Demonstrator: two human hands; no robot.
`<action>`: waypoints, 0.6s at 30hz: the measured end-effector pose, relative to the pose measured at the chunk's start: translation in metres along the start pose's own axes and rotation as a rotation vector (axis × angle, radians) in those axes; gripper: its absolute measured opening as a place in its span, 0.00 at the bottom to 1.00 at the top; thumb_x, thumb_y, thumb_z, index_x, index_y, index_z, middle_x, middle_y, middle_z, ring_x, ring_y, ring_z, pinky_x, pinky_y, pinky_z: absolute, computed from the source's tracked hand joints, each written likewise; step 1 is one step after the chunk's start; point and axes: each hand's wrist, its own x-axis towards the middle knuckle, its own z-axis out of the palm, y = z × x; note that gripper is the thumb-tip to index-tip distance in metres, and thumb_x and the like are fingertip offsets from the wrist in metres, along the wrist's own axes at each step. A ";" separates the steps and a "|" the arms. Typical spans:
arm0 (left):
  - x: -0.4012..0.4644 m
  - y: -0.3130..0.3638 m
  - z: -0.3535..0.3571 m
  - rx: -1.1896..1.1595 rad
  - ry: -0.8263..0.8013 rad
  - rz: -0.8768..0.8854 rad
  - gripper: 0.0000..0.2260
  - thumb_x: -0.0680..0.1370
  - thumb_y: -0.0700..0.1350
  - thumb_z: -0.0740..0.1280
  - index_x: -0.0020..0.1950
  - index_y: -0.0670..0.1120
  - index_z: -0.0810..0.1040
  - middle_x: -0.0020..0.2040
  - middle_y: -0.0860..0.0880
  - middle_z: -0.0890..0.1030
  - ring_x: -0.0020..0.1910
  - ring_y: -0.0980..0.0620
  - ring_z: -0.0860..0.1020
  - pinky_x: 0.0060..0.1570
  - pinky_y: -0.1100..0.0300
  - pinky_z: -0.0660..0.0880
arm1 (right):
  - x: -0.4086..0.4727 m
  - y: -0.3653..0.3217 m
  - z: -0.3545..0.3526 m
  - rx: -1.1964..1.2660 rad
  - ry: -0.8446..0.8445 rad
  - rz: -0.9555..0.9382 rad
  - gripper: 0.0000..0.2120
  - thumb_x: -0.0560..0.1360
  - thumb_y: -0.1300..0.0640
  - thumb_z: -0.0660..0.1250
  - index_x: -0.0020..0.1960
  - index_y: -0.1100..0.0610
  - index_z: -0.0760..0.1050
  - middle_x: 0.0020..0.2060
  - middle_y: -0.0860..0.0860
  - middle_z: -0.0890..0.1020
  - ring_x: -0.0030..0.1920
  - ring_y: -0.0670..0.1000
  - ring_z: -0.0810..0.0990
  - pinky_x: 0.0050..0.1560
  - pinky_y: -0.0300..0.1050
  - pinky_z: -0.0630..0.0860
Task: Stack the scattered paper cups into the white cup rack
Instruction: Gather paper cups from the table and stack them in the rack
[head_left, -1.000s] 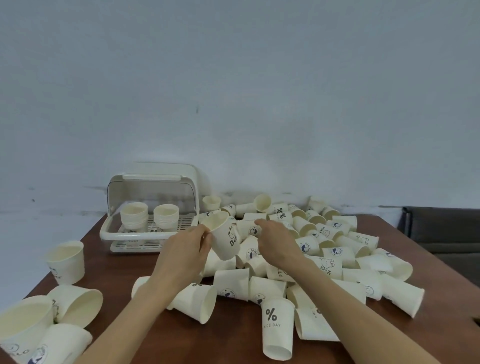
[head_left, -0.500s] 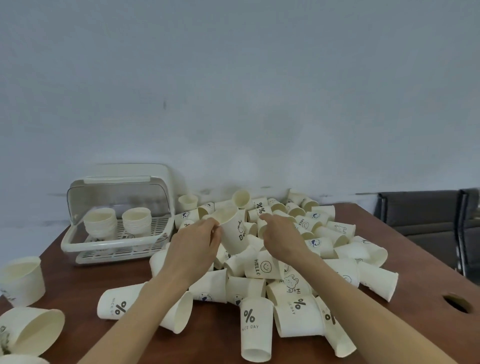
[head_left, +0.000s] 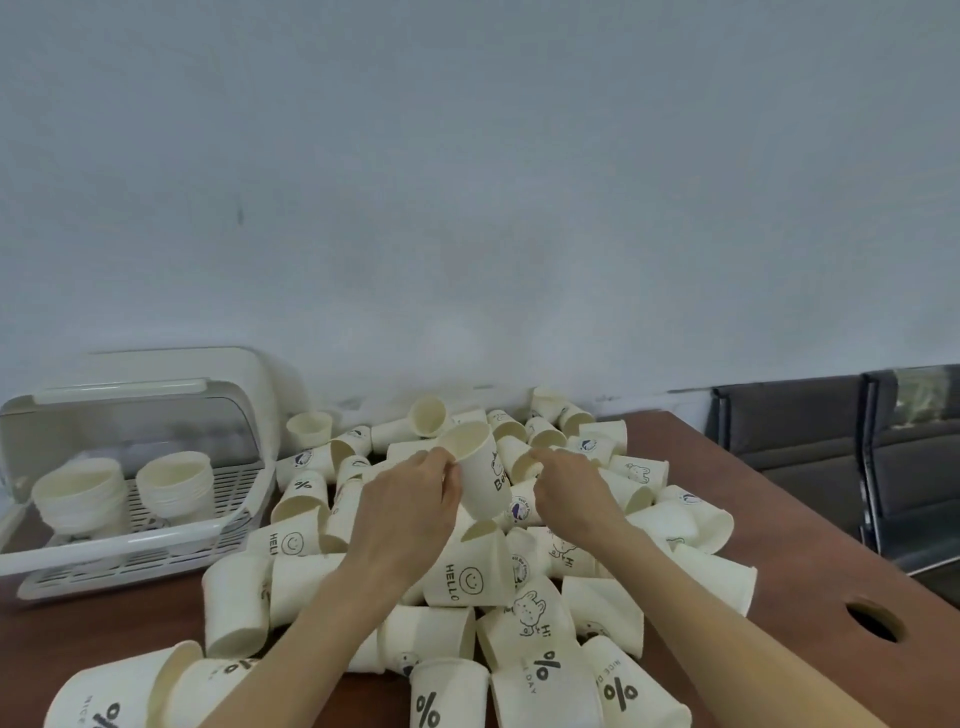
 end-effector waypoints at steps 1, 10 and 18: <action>0.006 0.004 0.005 -0.006 0.005 0.010 0.12 0.82 0.50 0.54 0.49 0.48 0.74 0.42 0.53 0.78 0.40 0.49 0.76 0.40 0.54 0.71 | 0.005 0.007 0.000 0.006 0.008 0.002 0.22 0.72 0.68 0.55 0.64 0.58 0.72 0.52 0.56 0.80 0.53 0.59 0.76 0.49 0.52 0.75; 0.062 0.026 0.042 0.063 -0.019 0.024 0.13 0.83 0.50 0.53 0.49 0.46 0.75 0.42 0.50 0.79 0.41 0.46 0.77 0.41 0.51 0.73 | 0.054 0.053 -0.005 -0.006 -0.004 0.061 0.17 0.71 0.68 0.56 0.58 0.58 0.72 0.50 0.58 0.79 0.51 0.61 0.77 0.44 0.50 0.73; 0.100 0.026 0.070 0.122 -0.050 0.038 0.13 0.83 0.50 0.51 0.49 0.47 0.73 0.43 0.51 0.78 0.41 0.47 0.76 0.41 0.52 0.72 | 0.114 0.085 0.008 -0.042 -0.032 0.105 0.08 0.69 0.68 0.54 0.40 0.57 0.65 0.40 0.56 0.74 0.41 0.59 0.72 0.34 0.46 0.65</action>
